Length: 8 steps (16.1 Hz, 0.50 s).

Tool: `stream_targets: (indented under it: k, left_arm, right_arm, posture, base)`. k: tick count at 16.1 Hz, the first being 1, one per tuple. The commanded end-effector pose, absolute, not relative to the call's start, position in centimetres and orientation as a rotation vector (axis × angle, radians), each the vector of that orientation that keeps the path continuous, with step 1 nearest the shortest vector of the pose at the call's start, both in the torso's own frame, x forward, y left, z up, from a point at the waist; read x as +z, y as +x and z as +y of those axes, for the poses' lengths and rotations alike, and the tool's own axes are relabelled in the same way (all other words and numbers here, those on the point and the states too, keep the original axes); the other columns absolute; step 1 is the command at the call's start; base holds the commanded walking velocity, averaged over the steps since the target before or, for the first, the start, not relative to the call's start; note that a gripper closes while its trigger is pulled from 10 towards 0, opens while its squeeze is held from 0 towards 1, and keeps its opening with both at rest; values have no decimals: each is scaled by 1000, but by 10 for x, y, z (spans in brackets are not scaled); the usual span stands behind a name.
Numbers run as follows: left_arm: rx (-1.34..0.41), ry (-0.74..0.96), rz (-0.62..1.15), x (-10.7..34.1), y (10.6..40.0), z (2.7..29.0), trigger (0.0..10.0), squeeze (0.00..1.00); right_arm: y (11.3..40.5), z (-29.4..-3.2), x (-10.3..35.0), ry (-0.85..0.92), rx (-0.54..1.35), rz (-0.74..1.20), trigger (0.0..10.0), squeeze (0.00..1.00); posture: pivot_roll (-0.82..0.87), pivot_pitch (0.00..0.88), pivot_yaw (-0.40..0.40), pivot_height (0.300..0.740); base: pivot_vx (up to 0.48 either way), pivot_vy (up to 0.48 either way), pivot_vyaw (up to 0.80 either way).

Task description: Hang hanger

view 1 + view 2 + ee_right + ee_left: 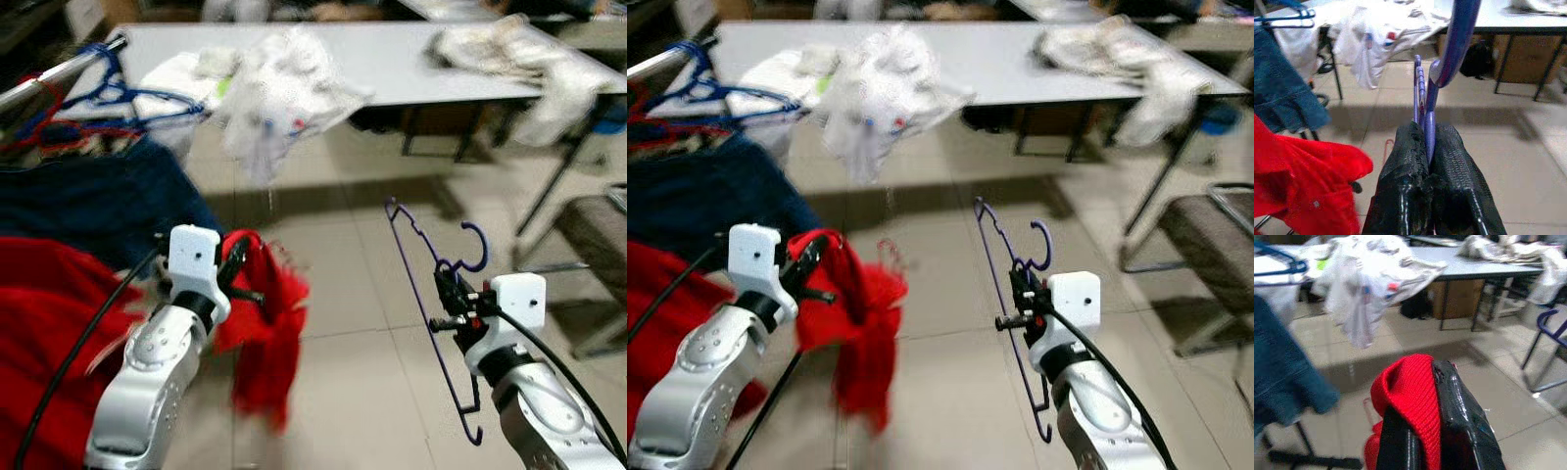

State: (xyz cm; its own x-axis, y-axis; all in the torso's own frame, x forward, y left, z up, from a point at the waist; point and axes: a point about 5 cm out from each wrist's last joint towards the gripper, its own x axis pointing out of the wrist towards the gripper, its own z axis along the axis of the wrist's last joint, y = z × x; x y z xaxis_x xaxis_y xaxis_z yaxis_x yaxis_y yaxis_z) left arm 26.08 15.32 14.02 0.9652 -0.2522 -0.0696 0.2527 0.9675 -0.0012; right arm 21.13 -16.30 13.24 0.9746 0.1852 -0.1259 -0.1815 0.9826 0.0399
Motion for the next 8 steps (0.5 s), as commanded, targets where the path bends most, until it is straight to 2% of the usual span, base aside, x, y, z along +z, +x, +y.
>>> stream_targets:
  k: [1, 8]
  left_arm:
    - [-237, 19, 55, 142, 263, 154, 10000, 0]
    - [-218, 2, 66, 141, 269, 148, 10000, 0]
  right_arm:
    - [213, -165, 134, 8, 178, 118, 10000, 0]
    - [219, -172, 135, -14, 151, 117, 10000, 0]
  posture:
    - [0, 31, 0, 740]
    - [-8, 37, -2, 740]
  base:
    - [0, -319, 800]
    - [0, -398, 796]
